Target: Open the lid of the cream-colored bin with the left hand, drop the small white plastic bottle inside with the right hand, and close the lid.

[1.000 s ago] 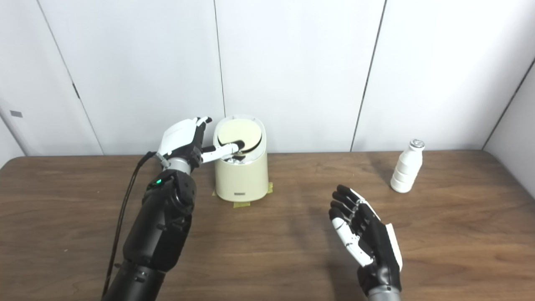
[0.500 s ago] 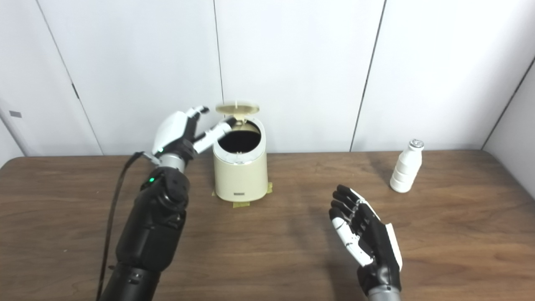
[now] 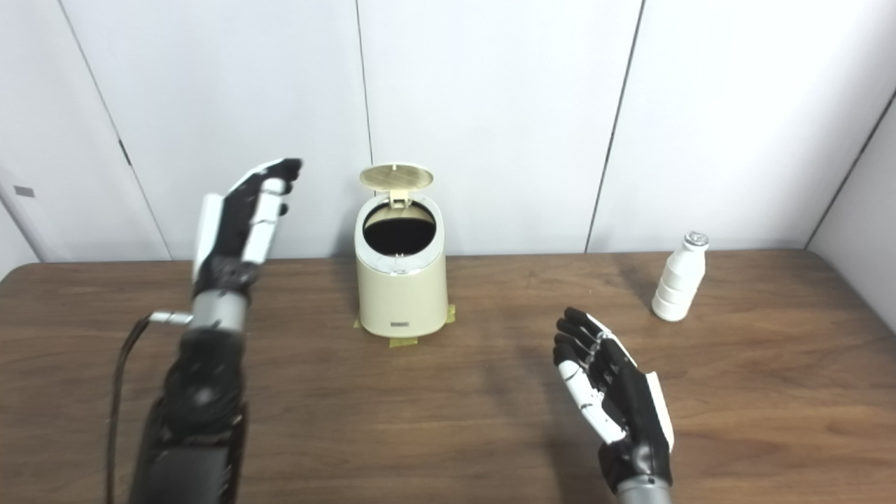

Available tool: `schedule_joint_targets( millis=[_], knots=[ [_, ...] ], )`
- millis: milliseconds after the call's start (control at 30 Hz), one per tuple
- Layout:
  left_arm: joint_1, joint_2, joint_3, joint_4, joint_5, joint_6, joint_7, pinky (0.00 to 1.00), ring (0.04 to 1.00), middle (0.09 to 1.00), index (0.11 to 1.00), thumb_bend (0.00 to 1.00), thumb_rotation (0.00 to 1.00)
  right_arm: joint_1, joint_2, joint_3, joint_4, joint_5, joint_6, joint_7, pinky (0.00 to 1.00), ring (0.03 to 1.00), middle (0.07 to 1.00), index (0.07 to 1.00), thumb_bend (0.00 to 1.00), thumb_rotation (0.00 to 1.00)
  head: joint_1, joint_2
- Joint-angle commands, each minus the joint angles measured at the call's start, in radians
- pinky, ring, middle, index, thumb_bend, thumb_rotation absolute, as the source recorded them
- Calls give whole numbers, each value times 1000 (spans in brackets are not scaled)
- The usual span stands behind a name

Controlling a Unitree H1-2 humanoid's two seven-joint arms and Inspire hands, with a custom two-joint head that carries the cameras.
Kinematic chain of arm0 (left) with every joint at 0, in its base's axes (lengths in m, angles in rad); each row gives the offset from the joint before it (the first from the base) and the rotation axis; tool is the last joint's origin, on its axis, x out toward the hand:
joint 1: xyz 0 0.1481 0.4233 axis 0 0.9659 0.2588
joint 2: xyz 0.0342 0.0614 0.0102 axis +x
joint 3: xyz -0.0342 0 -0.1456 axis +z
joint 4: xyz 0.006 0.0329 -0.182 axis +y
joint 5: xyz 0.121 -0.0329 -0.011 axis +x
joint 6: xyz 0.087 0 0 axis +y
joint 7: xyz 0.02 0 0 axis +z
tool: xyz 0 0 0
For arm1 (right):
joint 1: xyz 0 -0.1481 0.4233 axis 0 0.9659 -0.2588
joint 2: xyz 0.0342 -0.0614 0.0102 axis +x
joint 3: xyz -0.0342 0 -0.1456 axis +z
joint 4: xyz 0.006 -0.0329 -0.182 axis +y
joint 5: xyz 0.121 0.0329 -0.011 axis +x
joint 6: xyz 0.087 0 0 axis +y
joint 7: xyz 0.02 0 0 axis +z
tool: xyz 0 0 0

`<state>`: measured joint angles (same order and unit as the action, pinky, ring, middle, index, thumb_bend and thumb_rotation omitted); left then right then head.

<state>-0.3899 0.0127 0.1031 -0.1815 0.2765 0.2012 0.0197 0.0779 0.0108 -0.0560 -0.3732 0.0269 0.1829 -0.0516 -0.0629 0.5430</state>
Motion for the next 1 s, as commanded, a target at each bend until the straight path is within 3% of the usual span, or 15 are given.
schedule_joint_targets(
  millis=[0,133,400,667,767,967],
  knots=[
    [3,22,15,-56,-100,-52,-30,761,813,804,791,234,950,-27,-3,-5,-37,-5,-29,-4,738,804,802,796,180,439,-2,0],
    [125,50,27,-107,-216,-107,-59,738,779,777,761,246,856,-30,-2,-8,-41,-7,-25,-7,734,801,802,796,183,428,0,-1],
    [316,59,45,-139,-315,-179,-55,784,807,806,787,250,802,-34,1,-9,-36,-6,-25,-16,739,803,802,787,186,369,-1,-8],
    [395,55,29,-111,-329,-253,-59,754,795,797,778,205,796,-42,-8,-15,-37,11,-52,-8,738,799,795,779,193,382,-7,-13],
    [409,55,23,-101,-333,-270,-59,771,800,801,781,193,803,-54,-17,-23,-37,-7,-86,-16,707,774,776,768,212,323,-29,-15],
    [432,51,24,-96,-336,-290,-52,759,801,799,782,182,764,-116,-83,-84,-19,-13,-153,-26,743,795,806,799,242,432,-71,-16]
  ],
)
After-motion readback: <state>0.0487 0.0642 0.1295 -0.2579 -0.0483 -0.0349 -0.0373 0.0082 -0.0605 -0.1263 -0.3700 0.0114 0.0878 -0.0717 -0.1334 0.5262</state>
